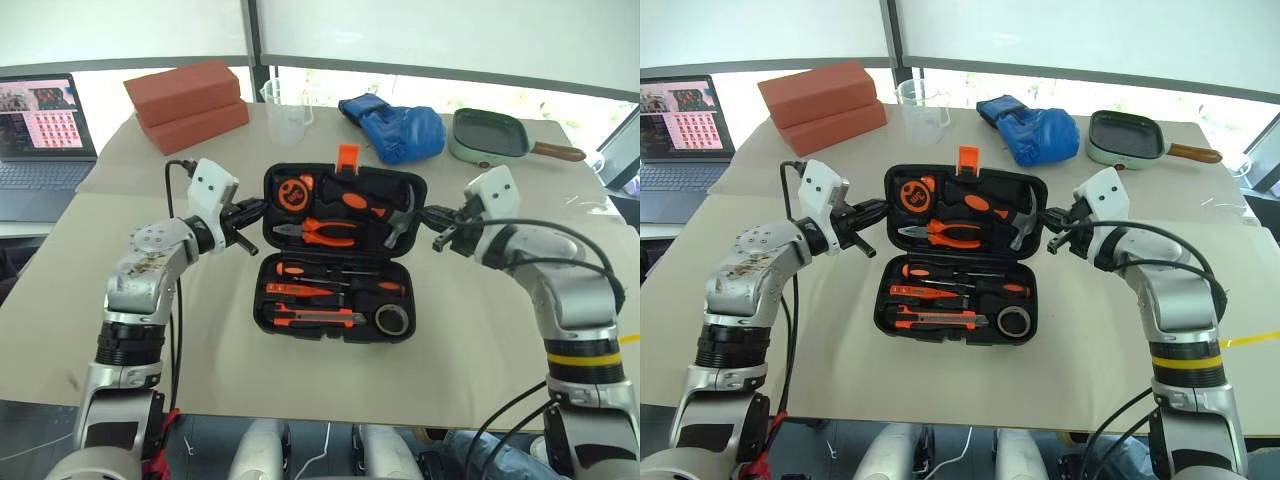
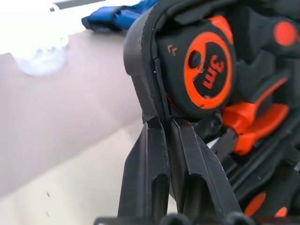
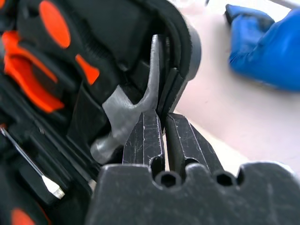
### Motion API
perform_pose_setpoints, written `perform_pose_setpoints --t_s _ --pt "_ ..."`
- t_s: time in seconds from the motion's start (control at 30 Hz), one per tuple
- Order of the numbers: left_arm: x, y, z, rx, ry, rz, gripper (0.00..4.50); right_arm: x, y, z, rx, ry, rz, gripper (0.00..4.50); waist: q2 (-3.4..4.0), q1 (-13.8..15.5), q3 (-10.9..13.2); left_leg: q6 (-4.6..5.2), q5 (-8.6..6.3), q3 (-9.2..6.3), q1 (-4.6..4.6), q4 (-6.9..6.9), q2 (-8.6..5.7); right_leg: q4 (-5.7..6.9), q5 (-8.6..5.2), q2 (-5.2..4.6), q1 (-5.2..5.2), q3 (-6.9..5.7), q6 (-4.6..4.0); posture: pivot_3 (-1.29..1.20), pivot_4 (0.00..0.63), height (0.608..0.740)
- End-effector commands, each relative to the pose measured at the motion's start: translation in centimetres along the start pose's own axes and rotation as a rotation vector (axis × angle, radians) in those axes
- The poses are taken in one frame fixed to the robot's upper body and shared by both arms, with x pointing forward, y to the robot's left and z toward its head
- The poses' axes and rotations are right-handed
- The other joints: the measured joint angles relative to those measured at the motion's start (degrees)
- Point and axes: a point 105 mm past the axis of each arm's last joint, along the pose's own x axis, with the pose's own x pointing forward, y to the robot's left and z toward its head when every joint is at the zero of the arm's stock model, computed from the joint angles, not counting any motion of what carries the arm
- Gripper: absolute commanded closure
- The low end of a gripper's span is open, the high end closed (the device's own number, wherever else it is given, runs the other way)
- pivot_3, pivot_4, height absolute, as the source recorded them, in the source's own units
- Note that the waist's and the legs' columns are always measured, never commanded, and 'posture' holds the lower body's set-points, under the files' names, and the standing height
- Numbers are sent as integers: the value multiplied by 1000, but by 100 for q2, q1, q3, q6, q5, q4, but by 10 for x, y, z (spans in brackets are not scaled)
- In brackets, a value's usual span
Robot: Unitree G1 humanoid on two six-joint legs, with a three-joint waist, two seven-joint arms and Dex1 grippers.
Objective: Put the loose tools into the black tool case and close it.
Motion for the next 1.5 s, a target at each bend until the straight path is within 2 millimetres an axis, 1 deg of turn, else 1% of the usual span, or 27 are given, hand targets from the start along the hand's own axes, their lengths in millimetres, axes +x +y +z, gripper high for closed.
perform_pose_setpoints --t_s 0.03,0.1,0.3,0.37,0.43,0.5,0.53,0.67,0.7,0.73,0.8,0.87,0.93,0.97,1.0,1.03,1.07,1.1,1.13,1.17,1.2,1.23,1.33,1.43,1.5 --pt "-10 -2 12 147 -99 63 4490 -10 25 7 -178 -91 30 4495 2 -32 -2 0 0 1 5 -1 1 1 0 1 0 4 0 0 150 738" --pt "-18 -1 1 165 -89 99 4490 -17 35 -3 -233 -99 44 4495 4 -36 -3 0 0 1 18 -7 3 0 0 2 11 5 0 0 150 738" --pt "-52 11 -21 184 -53 250 4490 -34 46 -15 -387 -153 29 4495 4 -82 -7 2 -3 9 53 -5 5 -19 -1 -1 38 11 -1 0 150 738" --pt "-63 10 -30 171 -28 283 4490 -39 52 -20 -424 -160 45 4495 4 -115 -7 0 -1 10 61 -6 8 -14 -2 2 40 15 -4 0 150 738" --pt "-72 5 -37 146 -5 288 4490 -46 60 -26 -450 -161 73 4495 6 -137 -8 -1 -1 10 67 -6 11 -9 -3 3 42 17 -6 0 150 738" --pt "-82 -2 -38 116 6 267 3773 -55 67 -29 -444 -159 96 3668 7 -145 -9 -1 -1 11 73 -8 14 -8 -3 2 44 19 -7 0 150 738" --pt "-89 -5 -37 79 16 246 3483 -62 69 -28 -437 -156 115 3341 6 -144 -9 -1 -1 11 75 -11 18 -7 -4 2 45 20 -8 0 150 738" --pt "-122 -25 -31 -98 117 37 1942 -87 80 -24 -343 -113 224 2017 5 -156 -6 -2 0 14 66 -8 30 4 -7 2 29 22 -13 0 150 738" --pt "-129 -29 -31 -133 147 -10 1622 -92 83 -24 -315 -99 256 1726 5 -151 -6 -3 0 12 72 -7 33 9 -9 1 35 21 -15 0 150 738" --pt "-140 -30 -32 -160 197 -63 1279 -98 91 -27 -268 -67 316 1323 5 -148 -6 -3 0 11 80 -7 38 5 -9 1 44 19 -15 0 150 738" --pt "-154 -28 -32 -202 273 -125 1279 -108 102 -31 -194 -21 406 1323 6 -121 -8 -4 -1 12 106 -8 37 2 -13 -2 69 18 -17 0 150 738" --pt "-155 -11 -34 -188 326 -135 1279 -115 115 -34 -107 19 493 1323 7 -82 -8 -5 -2 12 134 -15 37 -6 -20 -2 97 8 -24 0 150 738" --pt "-151 0 -35 -180 341 -132 1257 -117 121 -35 -63 37 533 1885 7 -50 -8 -6 -2 12 155 -14 36 -12 -35 1 119 2 -41 0 150 738" --pt "-144 8 -35 -142 330 -138 1807 -117 125 -35 -51 38 555 2022 7 -43 -8 -6 -2 13 158 -14 35 -12 -44 2 122 2 -55 0 150 738" --pt "-132 18 -36 -97 325 -136 2054 -117 130 -36 -30 51 585 2492 7 -43 -8 -6 -2 13 158 -14 35 -12 -48 2 122 2 -63 0 150 738" --pt "-117 26 -36 -45 312 -151 2429 -116 135 -37 -20 58 612 2714 7 2 -7 -6 -2 15 160 -14 36 -14 -48 2 123 4 -63 0 150 738" --pt "-101 32 -38 7 312 -171 2562 -114 141 -39 -17 70 646 2843 5 45 -7 -7 -2 17 169 -13 23 -11 -51 2 135 2 -56 0 150 738" --pt "-84 35 -40 51 314 -202 2847 -113 147 -41 -25 76 679 3208 1 92 -7 -8 -1 22 166 -14 18 -16 -51 5 133 -2 -60 0 150 738" --pt "-68 36 -43 88 325 -231 3266 -111 150 -43 -25 79 698 3573 -6 120 -11 -13 3 33 165 -9 11 -20 -52 6 126 -19 -62 0 150 738" --pt "-55 36 -45 123 324 -261 3495 -108 151 -46 -15 79 706 3869 -12 120 -16 -12 3 35 159 -10 11 -28 -46 7 143 -21 -62 0 150 738" --pt "-45 36 -47 156 326 -282 4069 -104 151 -47 -8 75 708 4311 -14 115 -18 -12 3 38 148 -8 9 -28 -33 7 139 -18 -39 0 150 738" --pt "-37 36 -49 182 326 -298 4418 -100 150 -49 -10 70 703 4500 -14 100 -18 -7 0 41 140 -7 6 -38 -25 7 138 -15 -25 0 150 738" --pt "-9 32 -49 235 305 -332 4471 -88 147 -53 -13 53 693 4500 -19 7 -17 4 -6 39 103 -5 7 -72 -15 10 119 -14 -11 0 150 738" --pt "9 28 -51 269 311 -353 4471 -79 147 -53 -11 37 689 4500 -21 -3 -16 9 -10 37 71 -2 5 -77 -11 9 95 -15 -4 0 150 738" --pt "18 23 -55 293 328 -365 4471 -70 147 -51 -28 27 679 4500 -20 -2 -17 9 -9 35 34 1 4 -70 -10 9 51 -14 -2 0 150 738"
